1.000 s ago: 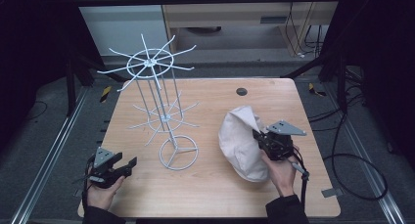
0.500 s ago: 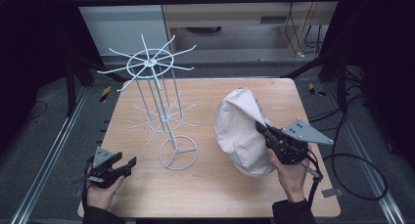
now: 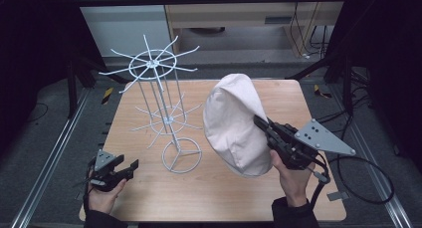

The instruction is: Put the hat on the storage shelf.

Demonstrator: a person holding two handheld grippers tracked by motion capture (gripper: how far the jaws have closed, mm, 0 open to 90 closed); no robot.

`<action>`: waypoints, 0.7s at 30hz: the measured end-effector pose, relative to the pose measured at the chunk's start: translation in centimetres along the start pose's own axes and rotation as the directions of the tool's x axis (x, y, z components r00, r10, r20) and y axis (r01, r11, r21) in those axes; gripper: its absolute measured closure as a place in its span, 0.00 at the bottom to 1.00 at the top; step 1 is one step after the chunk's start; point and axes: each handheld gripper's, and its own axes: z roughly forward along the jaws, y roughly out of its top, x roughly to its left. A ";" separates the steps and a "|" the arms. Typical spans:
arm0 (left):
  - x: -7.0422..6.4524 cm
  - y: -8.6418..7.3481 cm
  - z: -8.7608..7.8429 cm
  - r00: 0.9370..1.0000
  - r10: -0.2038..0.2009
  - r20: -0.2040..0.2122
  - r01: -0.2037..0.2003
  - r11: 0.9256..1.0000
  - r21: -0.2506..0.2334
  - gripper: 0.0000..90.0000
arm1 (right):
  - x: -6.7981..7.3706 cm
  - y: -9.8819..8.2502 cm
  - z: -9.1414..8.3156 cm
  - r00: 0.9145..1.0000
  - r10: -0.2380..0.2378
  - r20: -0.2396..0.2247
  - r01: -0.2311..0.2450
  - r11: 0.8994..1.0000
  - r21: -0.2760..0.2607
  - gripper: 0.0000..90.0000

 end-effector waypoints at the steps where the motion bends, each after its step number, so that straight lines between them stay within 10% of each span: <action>1: 0.0 0.0 0.0 1.000 0.000 0.000 0.000 1.000 0.000 0.42 | 0.1 0.2 0.0 1.000 0.002 -0.001 -0.002 1.000 -0.012 0.98; 21: 0.0 0.0 0.0 1.000 -0.001 0.000 0.001 1.000 0.002 0.42 | 0.7 5.5 0.0 0.999 -0.047 -0.022 0.043 0.986 -0.163 0.99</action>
